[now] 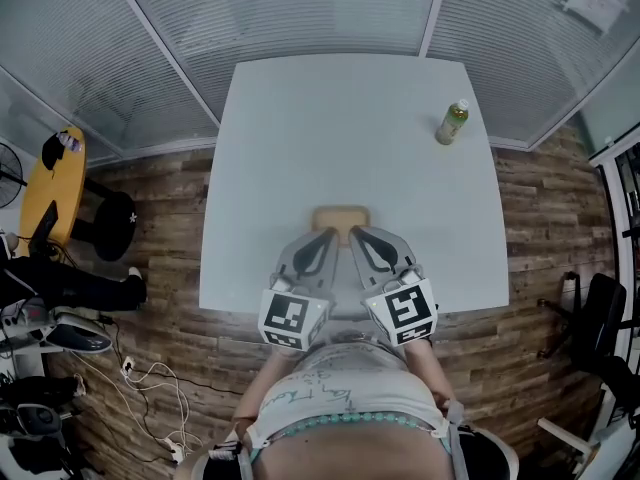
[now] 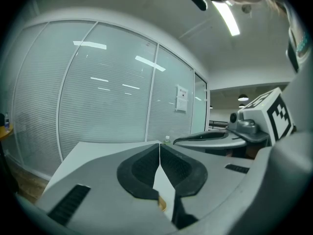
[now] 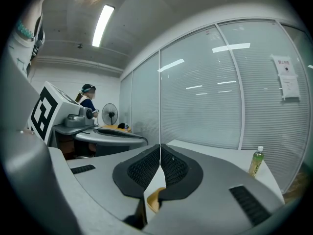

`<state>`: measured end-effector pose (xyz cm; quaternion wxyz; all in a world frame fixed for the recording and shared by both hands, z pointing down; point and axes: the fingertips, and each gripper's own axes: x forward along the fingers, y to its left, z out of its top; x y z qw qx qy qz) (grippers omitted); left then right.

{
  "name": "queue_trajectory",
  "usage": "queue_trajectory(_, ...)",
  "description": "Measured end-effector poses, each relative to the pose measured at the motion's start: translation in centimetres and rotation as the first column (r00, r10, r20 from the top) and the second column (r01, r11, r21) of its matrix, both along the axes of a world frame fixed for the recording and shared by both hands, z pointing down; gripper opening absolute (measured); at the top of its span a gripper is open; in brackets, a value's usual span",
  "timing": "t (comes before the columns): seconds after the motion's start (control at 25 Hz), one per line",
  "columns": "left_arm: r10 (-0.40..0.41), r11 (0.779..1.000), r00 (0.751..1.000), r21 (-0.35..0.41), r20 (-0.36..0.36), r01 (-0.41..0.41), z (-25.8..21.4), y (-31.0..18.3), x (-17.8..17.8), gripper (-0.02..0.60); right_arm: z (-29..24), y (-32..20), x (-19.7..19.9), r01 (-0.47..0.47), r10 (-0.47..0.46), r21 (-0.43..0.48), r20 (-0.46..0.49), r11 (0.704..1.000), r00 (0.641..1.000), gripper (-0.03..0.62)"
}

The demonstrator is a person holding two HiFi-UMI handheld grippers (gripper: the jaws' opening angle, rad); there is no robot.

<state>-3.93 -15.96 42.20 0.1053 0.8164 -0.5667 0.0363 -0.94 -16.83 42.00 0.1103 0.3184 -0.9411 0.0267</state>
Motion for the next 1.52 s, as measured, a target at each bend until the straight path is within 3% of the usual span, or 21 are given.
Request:
queue_trajectory(0.32, 0.046, 0.999, 0.999, -0.011, 0.019, -0.046, 0.7, -2.3, -2.3, 0.005, 0.2, -2.4, -2.3, -0.032, 0.032, 0.002, -0.014, 0.999, 0.999, 0.002)
queue_trajectory(0.56, 0.083, 0.995, 0.996, -0.05, -0.045, -0.086, 1.8, -3.8, -3.4, 0.005, 0.5, -3.7, -2.9, -0.064, 0.064, 0.003, -0.024, 0.998, 0.998, 0.002)
queue_trajectory(0.76, 0.11, 0.99, 0.993, -0.081, -0.048, -0.114, 3.2, -4.4, -3.6, 0.005, 0.9, -4.2, -2.8, -0.088, 0.088, -0.018, -0.033, 0.996, 0.996, 0.002)
queue_trajectory(1.12, 0.116, 0.978, 0.993, -0.175, 0.003, -0.114, 7.4, -4.6, -4.9, 0.005, 1.6, -4.8, -2.3, -0.119, 0.116, -0.041, -0.065, 0.992, 0.991, 0.002)
queue_trajectory(1.52, 0.121, 0.947, 0.991, -0.307, 0.06, -0.097, 13.8, -5.1, -7.8, 0.006, 2.5, -5.5, -2.5, -0.18, 0.173, -0.07, -0.096, 0.981, 0.98, 0.002)
